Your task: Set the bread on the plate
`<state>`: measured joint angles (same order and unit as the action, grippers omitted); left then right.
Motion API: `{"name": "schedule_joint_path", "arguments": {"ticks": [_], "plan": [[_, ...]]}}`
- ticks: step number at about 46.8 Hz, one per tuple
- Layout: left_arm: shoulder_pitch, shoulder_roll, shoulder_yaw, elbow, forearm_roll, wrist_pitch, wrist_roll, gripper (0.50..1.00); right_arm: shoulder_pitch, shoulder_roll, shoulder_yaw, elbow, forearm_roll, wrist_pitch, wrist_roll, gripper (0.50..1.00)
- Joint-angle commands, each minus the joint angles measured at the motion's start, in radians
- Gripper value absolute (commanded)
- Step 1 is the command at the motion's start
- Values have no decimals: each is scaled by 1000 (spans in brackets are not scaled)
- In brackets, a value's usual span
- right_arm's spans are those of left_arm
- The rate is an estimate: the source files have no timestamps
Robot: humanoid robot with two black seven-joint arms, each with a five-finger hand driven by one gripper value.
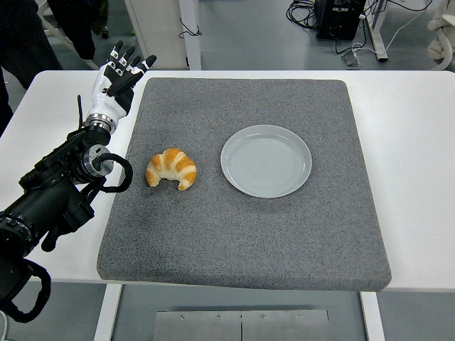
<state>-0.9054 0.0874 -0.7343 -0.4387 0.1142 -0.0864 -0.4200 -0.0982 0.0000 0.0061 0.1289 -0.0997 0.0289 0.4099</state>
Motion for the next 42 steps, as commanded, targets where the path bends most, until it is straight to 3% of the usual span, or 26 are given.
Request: {"name": "schedule_joint_path", "arguments": {"ticks": [1,11,20,42], "plan": [[-1,2,3,0,2,2,4,975,0,0,0,0,0,-1,0,1000],[-4,34,19,0,19,2,12,975,0,0,0,0,0,0,1,1000],[-32,69,111,-11,19,8,30,971,0,0,0,0,0,0,0,1000],[-72,298,286,-422,24,217,73,968,0,0,0,0,0,0,1,1000]]}}
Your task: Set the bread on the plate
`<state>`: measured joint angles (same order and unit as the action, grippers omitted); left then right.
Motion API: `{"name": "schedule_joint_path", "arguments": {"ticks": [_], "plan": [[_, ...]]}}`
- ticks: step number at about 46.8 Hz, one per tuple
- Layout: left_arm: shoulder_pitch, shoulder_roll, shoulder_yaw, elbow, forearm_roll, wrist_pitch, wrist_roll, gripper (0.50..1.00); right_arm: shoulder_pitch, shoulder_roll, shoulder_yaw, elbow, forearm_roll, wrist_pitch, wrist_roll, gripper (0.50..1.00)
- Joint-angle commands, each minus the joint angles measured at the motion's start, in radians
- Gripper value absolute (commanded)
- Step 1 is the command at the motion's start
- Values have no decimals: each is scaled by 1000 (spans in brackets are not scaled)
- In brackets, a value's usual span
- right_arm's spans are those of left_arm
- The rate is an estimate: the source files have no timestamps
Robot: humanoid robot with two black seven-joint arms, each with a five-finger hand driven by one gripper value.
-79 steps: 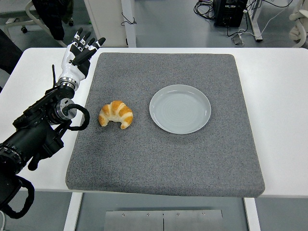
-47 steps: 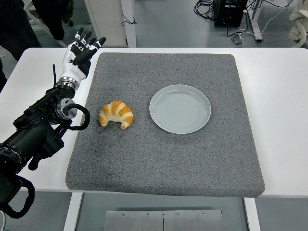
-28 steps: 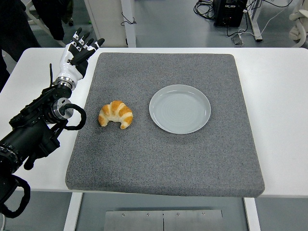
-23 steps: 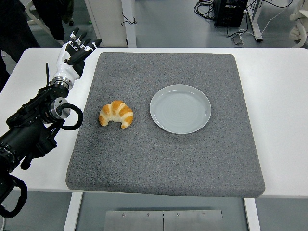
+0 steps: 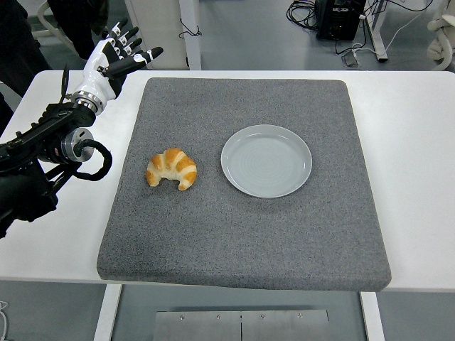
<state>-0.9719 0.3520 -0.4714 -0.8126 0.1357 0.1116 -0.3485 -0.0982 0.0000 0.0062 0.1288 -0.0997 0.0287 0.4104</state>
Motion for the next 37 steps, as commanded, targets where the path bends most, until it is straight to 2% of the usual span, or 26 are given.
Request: {"name": "schedule_joint_path", "arguments": {"ticks": [1,6,14,18,23,27,32,37], "plan": [[-10,42,33,-62,2,25,2,968,0,0,0,0,0,-1,1,1000],[-22,88,76,-114,15,63,8,965,0,0,0,0,0,0,1,1000],[-27,179,117,-240,120,82,14,948,0,0,0,0,0,0,-1,1000],[-25,208,120,-290,200,82,49,948,0,0,0,0,0,0,-1,1000],[-21,223,123,-321,286,83,129,949,0,0,0,0,0,0,-1,1000],[-22,236,123,-329,335,71,152,954,0,0,0,0,0,0,1,1000],[-24,251,137,-368,398,54,152,955,0,0,0,0,0,0,1,1000],[-56,312,213,-431,450,20,152,954,0,0,0,0,0,0,1,1000]]}}
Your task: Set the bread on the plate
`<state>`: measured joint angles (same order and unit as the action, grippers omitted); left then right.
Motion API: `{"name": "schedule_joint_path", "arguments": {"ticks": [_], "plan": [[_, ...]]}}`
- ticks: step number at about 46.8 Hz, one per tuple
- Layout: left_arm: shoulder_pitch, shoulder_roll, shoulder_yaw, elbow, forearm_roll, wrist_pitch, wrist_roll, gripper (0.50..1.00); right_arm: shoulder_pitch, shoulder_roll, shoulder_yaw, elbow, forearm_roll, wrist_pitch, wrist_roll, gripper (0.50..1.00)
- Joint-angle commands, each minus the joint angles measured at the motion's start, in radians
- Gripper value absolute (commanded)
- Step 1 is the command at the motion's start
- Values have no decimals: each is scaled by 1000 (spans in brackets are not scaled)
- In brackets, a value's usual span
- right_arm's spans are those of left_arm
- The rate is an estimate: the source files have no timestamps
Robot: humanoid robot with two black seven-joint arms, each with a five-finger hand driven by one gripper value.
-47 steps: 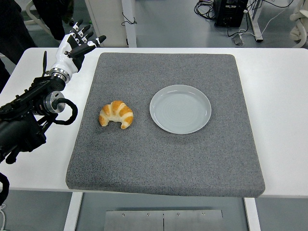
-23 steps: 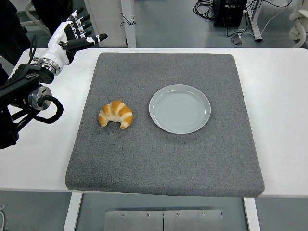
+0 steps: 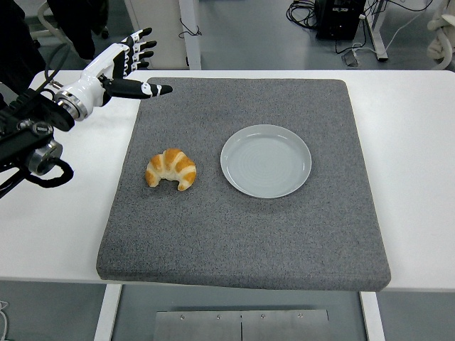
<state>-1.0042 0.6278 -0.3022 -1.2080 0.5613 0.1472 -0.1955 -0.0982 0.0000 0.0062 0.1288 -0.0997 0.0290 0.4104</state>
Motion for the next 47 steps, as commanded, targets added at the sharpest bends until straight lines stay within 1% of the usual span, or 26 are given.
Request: {"name": "schedule_joint_path", "arguments": {"ticks": [1,6,11,16,18,21,27,36,43,47], "plan": [[-34,47,63,-50,28,-17,-1,954,0,0,0,0,0,0,1,1000],[-86,95,161,-103,48,-18,-1,954,0,0,0,0,0,0,-1,1000],[-120,128,227,-125,103,-21,-1,955,0,0,0,0,0,0,-1,1000],[-123,148,238,-140,160,-23,-1,957,0,0,0,0,0,0,-1,1000],[-120,156,238,-156,181,-23,-2,967,0,0,0,0,0,-1,-1,1000],[-119,167,244,-171,222,-23,-2,971,0,0,0,0,0,0,-1,1000],[-123,191,291,-188,322,-23,-5,972,0,0,0,0,0,0,-1,1000],[-117,201,319,-197,419,-20,-10,972,0,0,0,0,0,0,-1,1000],[-111,191,350,-196,462,-8,-8,972,0,0,0,0,0,-1,-1,1000],[-102,173,357,-194,466,5,-7,972,0,0,0,0,0,0,-1,1000]]}}
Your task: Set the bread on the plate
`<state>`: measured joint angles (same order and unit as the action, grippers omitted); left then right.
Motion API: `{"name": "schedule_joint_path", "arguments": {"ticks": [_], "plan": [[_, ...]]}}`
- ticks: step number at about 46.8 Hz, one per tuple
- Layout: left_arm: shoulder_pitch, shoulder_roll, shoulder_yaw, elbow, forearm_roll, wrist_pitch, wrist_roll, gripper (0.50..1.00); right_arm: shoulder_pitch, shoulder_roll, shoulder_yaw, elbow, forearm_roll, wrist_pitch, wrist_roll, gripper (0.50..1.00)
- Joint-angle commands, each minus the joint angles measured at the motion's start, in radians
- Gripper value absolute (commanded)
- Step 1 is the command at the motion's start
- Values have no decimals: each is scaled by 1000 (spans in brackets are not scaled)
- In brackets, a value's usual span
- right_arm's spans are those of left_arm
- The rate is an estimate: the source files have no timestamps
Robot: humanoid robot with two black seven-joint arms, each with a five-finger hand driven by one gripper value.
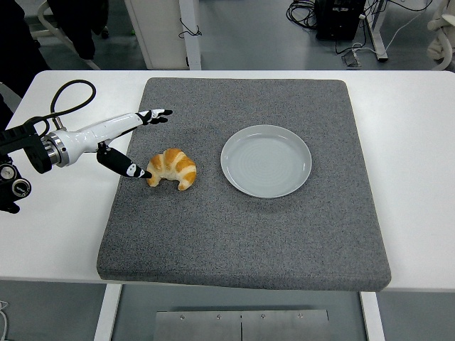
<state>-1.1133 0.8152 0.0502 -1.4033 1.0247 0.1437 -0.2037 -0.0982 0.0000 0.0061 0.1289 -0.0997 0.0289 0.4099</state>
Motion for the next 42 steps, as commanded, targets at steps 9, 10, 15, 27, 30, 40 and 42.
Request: {"name": "schedule_joint_path", "arguments": {"ticks": [9,10,15,27,30,40,42], "plan": [[18,-60,19,6,17,27,4,972,0,0,0,0,0,-1,0,1000],[20,-65,22,7,24,31,6,971,0,0,0,0,0,-1,0,1000],[33,-94,42,10,52,88,7,972,0,0,0,0,0,-1,0,1000],[38,-114,60,18,78,142,12,972,0,0,0,0,0,0,0,1000],[36,-114,62,26,80,142,12,972,0,0,0,0,0,0,1,1000],[36,-126,62,73,80,143,12,971,0,0,0,0,0,0,0,1000],[36,-130,62,86,80,145,14,971,0,0,0,0,0,0,0,1000]]}}
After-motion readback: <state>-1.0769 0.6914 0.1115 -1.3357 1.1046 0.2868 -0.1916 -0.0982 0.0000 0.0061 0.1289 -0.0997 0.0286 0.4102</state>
